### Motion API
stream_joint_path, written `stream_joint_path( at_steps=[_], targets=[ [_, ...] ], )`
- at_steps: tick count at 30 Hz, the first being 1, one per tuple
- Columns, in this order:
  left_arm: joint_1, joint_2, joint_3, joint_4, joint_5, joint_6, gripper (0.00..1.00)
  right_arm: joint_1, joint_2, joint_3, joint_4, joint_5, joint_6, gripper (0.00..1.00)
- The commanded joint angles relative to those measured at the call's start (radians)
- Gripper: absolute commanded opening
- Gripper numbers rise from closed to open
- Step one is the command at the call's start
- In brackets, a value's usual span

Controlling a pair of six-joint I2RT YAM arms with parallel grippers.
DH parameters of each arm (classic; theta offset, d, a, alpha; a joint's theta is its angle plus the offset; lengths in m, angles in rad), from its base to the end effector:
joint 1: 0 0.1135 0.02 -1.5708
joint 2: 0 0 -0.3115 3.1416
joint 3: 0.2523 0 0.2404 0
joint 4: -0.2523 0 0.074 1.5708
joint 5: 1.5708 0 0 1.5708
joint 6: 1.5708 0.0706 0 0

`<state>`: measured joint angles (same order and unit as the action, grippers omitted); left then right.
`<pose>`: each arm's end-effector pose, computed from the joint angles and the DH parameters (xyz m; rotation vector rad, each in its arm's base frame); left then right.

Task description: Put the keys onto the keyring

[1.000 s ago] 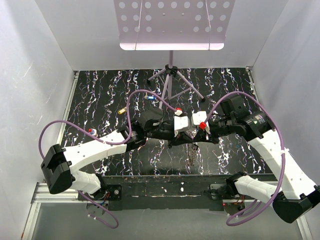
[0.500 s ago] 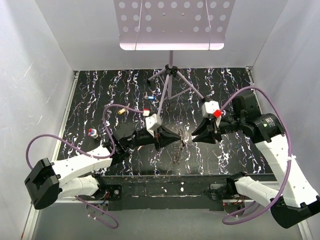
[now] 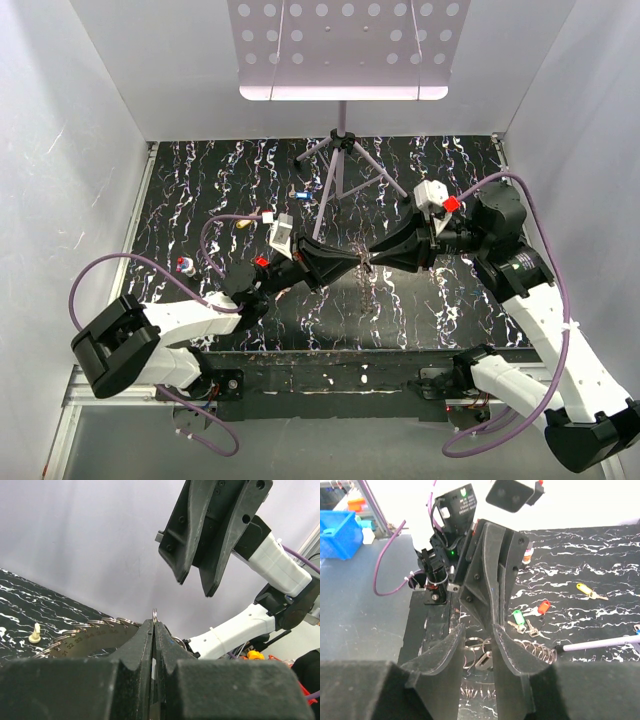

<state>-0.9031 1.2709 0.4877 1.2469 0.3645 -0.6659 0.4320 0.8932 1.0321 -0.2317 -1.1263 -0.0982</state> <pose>0.1415 -0.2201 0.3520 0.5127 1.1846 -1.5754 0.1103 0.1210 0.4382 -1.2373 1.2330 1.1719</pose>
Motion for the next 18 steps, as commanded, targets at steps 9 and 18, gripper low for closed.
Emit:
stream_joint_path(
  at_steps=[9, 18],
  targets=[
    [0.004, -0.01, 0.028, 0.289, 0.004, -0.058, 0.0, -0.003, 0.01, 0.009, 0.091, 0.06, 0.149, 0.21],
    [0.007, -0.021, 0.034, 0.275, 0.007, -0.052, 0.0, 0.002, 0.038, 0.003, 0.058, 0.068, 0.157, 0.2]
  ],
)
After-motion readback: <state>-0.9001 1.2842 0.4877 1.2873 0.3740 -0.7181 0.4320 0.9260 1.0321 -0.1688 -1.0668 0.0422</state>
